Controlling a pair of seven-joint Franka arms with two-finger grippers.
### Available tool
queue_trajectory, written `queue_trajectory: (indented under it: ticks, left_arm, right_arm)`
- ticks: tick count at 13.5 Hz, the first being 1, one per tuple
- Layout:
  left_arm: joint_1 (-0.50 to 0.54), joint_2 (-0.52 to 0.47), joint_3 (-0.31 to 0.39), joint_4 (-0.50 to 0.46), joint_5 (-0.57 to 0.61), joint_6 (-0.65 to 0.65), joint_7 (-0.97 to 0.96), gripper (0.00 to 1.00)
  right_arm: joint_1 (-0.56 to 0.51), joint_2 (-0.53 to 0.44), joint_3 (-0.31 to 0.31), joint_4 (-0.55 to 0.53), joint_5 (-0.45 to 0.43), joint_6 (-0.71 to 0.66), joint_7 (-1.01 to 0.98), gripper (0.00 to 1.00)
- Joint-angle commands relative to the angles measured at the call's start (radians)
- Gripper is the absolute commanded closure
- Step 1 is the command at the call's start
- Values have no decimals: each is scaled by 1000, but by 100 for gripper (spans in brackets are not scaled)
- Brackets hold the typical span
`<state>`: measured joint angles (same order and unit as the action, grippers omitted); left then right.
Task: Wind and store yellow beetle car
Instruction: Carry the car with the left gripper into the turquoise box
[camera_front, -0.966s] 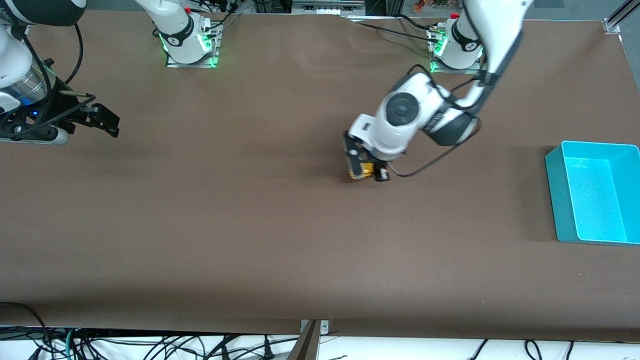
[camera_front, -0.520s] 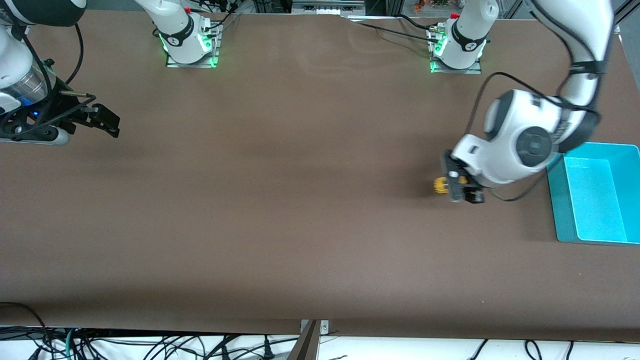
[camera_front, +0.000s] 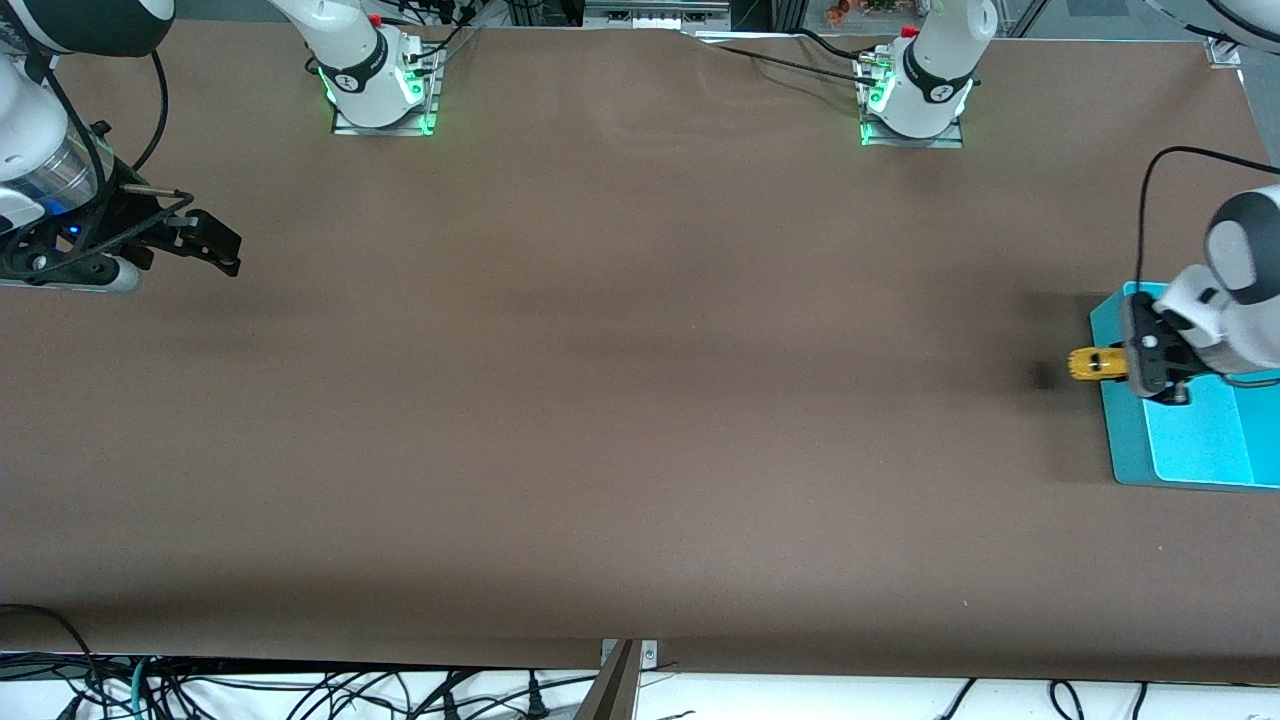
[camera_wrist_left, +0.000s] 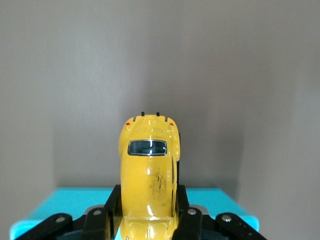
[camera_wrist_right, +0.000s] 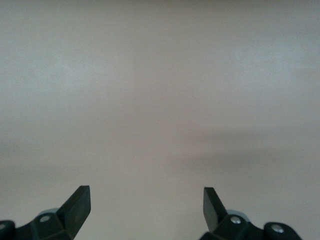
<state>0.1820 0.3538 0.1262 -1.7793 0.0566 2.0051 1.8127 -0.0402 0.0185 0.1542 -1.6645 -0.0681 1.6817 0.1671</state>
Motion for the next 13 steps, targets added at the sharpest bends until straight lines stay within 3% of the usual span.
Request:
queue_trajectory:
  ticks: [1,6,13]
  left_arm:
    - [111,92,-10,108,-38,9,170,100]
    - [206,296,-10,264,-95,115,393,100]
    - [241,381,-8,252,-92,270,433,100]
  right_arm:
    - [-3,-2,1,6,14,-13,12,0]
    - [-3,-2,1,6,14,-11,11,0]
    - [-3,-2,1,6,14,-11,11,0]
